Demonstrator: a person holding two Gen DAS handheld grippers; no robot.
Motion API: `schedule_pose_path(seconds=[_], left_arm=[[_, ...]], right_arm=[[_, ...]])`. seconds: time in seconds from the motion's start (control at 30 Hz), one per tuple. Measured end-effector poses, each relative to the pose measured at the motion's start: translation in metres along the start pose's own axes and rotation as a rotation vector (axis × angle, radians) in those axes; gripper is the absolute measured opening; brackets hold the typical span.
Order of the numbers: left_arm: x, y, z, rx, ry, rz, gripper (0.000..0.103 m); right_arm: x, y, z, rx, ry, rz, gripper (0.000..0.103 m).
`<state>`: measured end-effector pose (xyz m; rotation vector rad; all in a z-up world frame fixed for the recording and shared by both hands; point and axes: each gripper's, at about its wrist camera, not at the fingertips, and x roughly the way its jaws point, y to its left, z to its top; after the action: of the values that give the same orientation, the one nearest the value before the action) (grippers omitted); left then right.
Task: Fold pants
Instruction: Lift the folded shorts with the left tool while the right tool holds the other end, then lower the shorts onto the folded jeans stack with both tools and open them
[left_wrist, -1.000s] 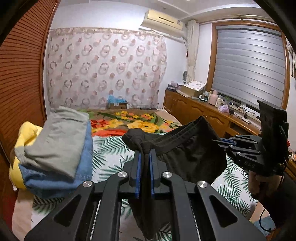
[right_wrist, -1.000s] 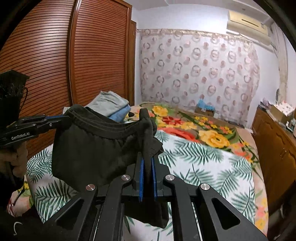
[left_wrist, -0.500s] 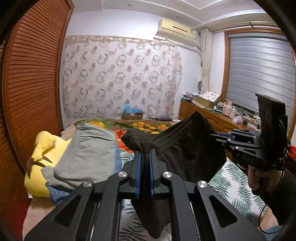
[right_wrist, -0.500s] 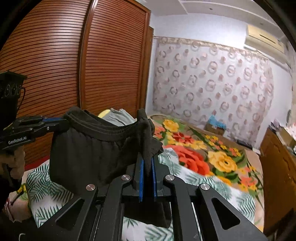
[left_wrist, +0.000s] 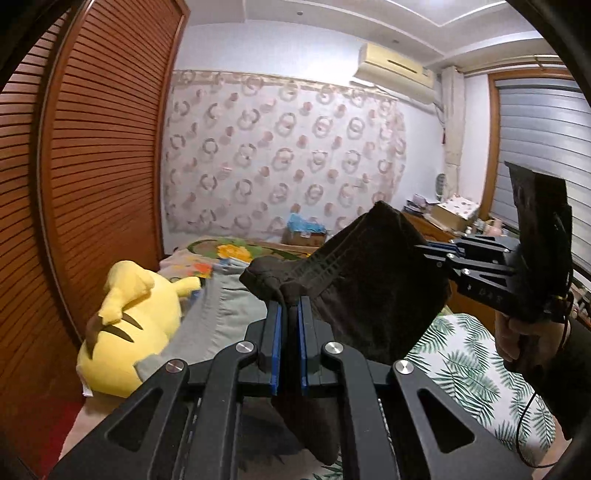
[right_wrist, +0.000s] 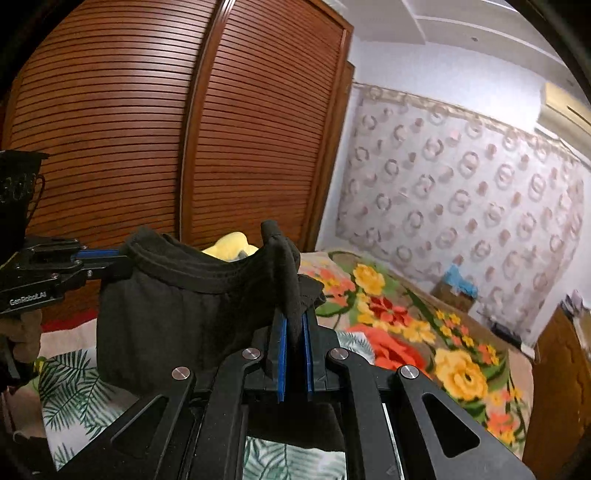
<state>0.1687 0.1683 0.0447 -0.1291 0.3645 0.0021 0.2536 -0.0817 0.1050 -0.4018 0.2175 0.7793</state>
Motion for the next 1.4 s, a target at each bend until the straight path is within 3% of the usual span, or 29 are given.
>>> schedule_pose_path(seconds=[0.27, 0.43, 0.73, 0.97, 1.3, 1.4], left_arm=[[0.010, 0.017, -0.005, -0.043, 0.010, 0.077, 0.009], [0.010, 0.014, -0.005, -0.017, 0.003, 0.124, 0.009], [0.017, 0.029, -0.021, -0.072, 0.043, 0.188, 0.009], [0.020, 0.031, -0.029, -0.071, 0.069, 0.235, 0.009], [0.029, 0.040, -0.037, -0.096, 0.115, 0.260, 0.011], [0.034, 0.040, -0.037, -0.090, 0.130, 0.276, 0.016]], right_arm=[[0.039, -0.022, 0.009, -0.073, 0.000, 0.058, 0.007], [0.056, -0.029, 0.011, -0.116, -0.001, 0.084, 0.007], [0.097, -0.034, 0.015, -0.153, 0.061, 0.141, 0.007], [0.118, -0.041, 0.018, -0.140, 0.085, 0.206, 0.007], [0.142, -0.051, 0.016, -0.095, 0.148, 0.214, 0.008], [0.148, -0.049, 0.023, -0.069, 0.165, 0.148, 0.022]])
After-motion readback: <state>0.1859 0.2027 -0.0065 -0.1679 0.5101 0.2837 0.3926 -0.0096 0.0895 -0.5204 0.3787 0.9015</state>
